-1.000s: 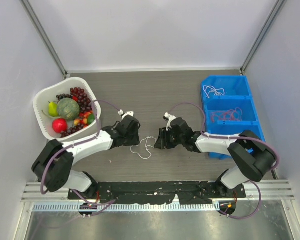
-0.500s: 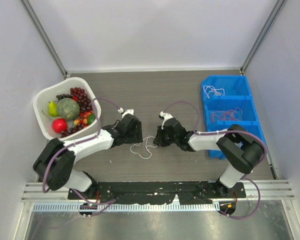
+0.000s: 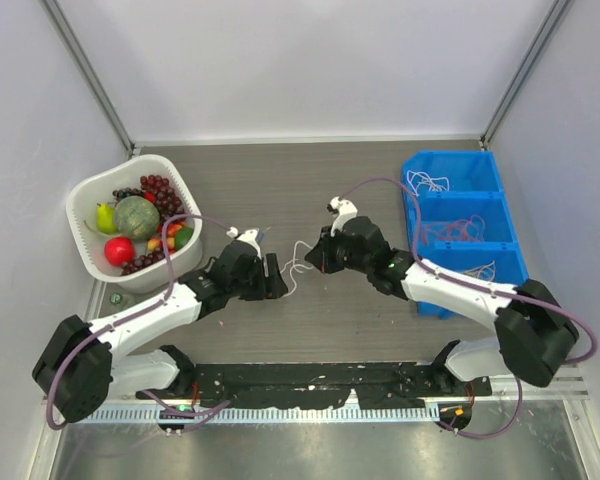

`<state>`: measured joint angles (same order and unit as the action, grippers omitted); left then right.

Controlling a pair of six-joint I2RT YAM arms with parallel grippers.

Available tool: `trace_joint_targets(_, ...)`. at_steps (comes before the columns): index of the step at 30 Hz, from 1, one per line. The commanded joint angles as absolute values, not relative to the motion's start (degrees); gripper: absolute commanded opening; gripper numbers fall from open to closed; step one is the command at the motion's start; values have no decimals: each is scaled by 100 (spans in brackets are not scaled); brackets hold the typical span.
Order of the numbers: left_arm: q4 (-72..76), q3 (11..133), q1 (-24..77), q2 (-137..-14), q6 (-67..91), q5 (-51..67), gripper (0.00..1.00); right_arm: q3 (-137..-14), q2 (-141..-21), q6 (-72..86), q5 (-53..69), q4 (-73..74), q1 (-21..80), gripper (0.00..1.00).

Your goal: Untangle the cables

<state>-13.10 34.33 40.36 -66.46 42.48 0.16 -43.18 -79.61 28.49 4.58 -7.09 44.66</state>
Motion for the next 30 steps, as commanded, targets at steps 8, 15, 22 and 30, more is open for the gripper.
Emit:
trace_joint_targets(8, 193, 3454, 4008, -5353, 3640, 1063, 77, -5124, -6733, 2724, 378, -35, 4491, 1)
trace_joint_targets(15, -132, 3920, 4008, -5449, 3261, 1142, 77, -5177, -6443, 2883, 422, -105, 4491, 1)
trace_joint_targets(22, -35, 3666, 4008, -5169, 3349, 519, 64, -5405, -5933, 2927, 290, -158, 4491, 1)
trace_joint_targets(30, 579, 3261, 4008, -4536, 2805, 992, 79, -5984, -5608, 3041, 386, -35, 4491, 1)
